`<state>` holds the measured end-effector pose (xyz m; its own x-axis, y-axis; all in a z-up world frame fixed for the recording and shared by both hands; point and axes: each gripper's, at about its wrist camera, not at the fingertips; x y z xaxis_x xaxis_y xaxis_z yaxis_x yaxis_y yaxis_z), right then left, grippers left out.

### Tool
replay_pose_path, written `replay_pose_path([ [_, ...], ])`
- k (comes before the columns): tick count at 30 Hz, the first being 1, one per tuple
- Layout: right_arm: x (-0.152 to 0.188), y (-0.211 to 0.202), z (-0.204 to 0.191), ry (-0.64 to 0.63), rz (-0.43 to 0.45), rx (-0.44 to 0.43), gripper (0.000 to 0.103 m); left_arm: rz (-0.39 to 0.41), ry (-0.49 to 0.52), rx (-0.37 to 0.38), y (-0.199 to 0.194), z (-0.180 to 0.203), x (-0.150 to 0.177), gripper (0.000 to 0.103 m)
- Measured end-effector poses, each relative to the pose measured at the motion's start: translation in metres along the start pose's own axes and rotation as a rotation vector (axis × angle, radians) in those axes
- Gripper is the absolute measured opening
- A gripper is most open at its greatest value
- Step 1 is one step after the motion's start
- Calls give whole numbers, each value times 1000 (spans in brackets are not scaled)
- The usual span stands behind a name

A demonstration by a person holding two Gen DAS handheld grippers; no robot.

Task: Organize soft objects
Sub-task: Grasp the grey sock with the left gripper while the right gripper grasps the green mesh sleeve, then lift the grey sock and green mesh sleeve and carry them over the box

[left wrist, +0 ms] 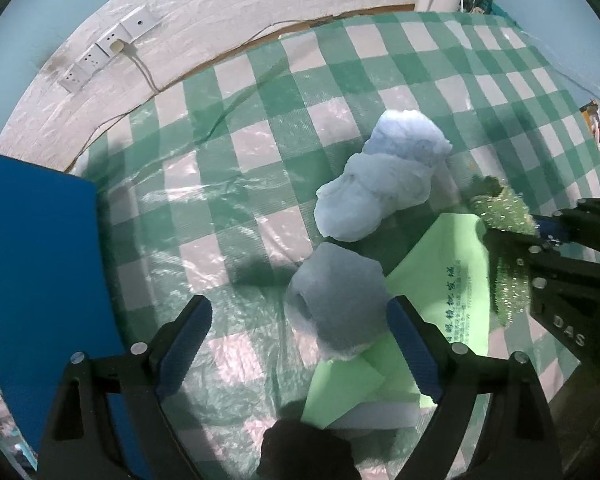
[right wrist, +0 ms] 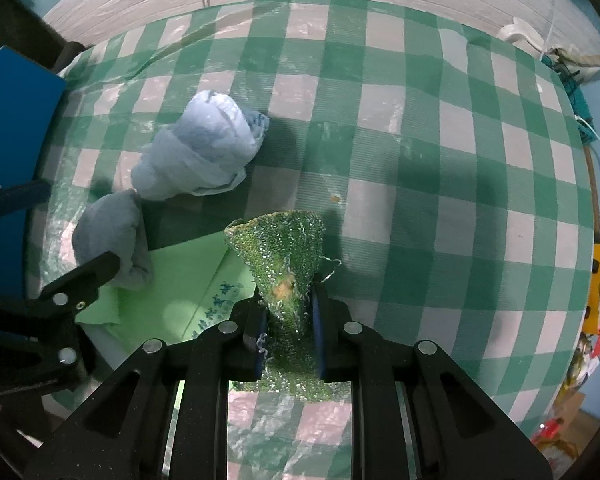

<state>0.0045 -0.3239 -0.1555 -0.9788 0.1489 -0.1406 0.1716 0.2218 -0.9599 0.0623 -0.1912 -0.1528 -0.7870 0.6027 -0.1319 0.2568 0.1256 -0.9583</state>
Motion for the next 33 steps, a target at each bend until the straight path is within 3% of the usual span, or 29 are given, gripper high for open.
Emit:
replay_pose_path([
  [5, -1, 4, 1, -8, -5, -10, 17, 5, -21, 25, 9, 3, -4, 89],
  [10, -8, 14, -21, -23, -12, -9, 17, 6, -21, 95, 11, 1, -2, 56],
  [12, -9, 15, -27, -24, -13, -9, 17, 12, -21, 115, 10, 1, -2, 37],
  [15, -9, 16, -35, -31, -13, -10, 17, 26, -4, 114, 6, 4, 0, 25],
  [21, -8, 7, -51, -53, 1, -5, 17, 49, 7, 105, -4, 4, 7, 19],
  [33, -4, -12, -78, -89, 41, -1, 17, 116, -9, 58, -33, -13, 25, 18],
])
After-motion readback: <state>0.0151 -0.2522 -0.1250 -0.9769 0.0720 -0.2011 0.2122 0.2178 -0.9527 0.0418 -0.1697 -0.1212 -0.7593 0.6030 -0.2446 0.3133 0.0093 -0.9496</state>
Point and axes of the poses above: each gripper's, at about its wrist camera, not at the fingertips, and y roughly the way its jaws point, z to its right, x to its underside, and after that the axes turned 8 degrees about -x, right-handed
